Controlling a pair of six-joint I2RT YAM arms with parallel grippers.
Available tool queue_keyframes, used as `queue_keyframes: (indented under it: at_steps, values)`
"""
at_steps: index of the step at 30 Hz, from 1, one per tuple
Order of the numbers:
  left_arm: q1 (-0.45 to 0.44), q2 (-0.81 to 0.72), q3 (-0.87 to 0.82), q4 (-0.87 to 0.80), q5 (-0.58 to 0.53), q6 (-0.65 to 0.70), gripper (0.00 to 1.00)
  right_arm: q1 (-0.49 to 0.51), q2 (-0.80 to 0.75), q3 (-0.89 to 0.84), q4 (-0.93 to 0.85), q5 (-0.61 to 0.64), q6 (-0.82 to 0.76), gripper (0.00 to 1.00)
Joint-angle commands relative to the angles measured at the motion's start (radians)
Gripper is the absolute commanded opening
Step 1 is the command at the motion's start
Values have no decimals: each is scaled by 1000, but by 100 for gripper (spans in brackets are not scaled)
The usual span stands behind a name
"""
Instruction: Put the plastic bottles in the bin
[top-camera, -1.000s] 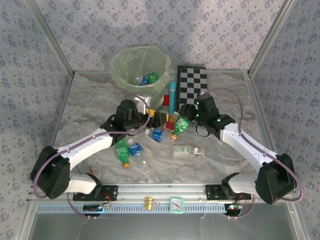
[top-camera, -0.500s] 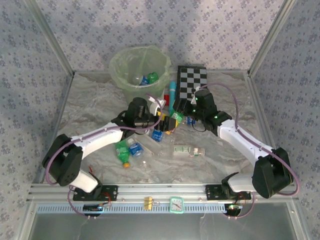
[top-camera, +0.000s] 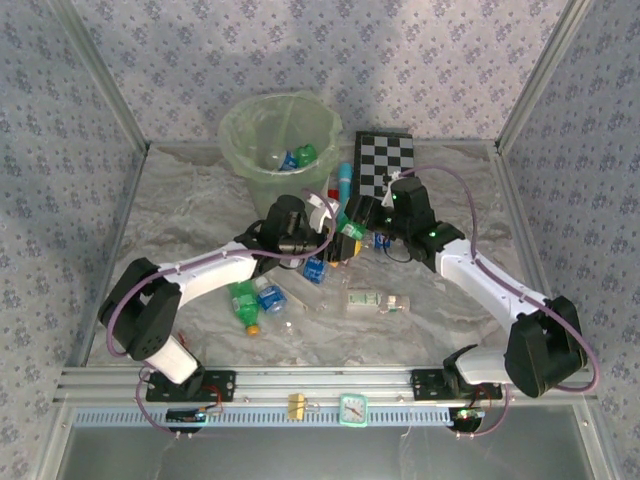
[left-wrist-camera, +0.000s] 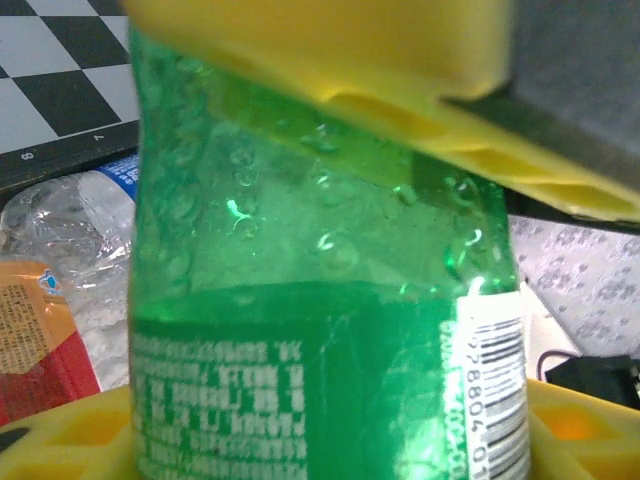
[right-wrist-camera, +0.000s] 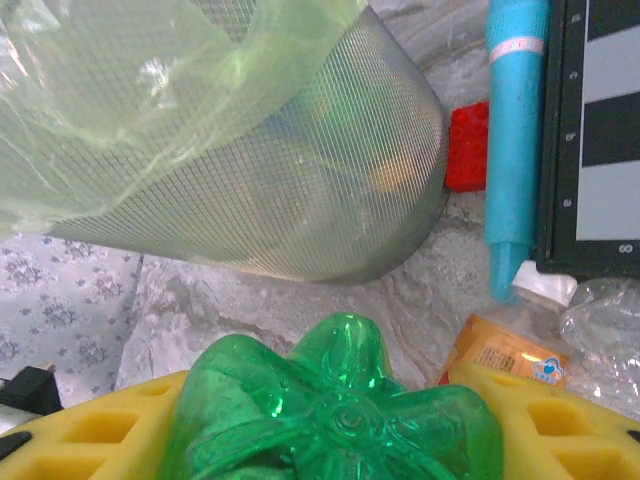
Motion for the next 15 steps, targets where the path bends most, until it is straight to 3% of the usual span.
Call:
queue_keyframes:
  at_steps: [1, 5, 9, 15]
  values:
    - [4, 19, 43, 37, -6, -10, 55, 0, -35, 2, 10, -20, 17, 59]
    - [3, 8, 37, 3, -37, -7, 51, -30, -63, 8, -30, 5, 15, 87]
    - [5, -30, 15, -37, -83, 2, 50, -99, -115, 1, -67, 10, 13, 95]
    - [6, -129, 24, -141, -161, 68, 50, -202, -196, -41, -123, 47, 3, 98]
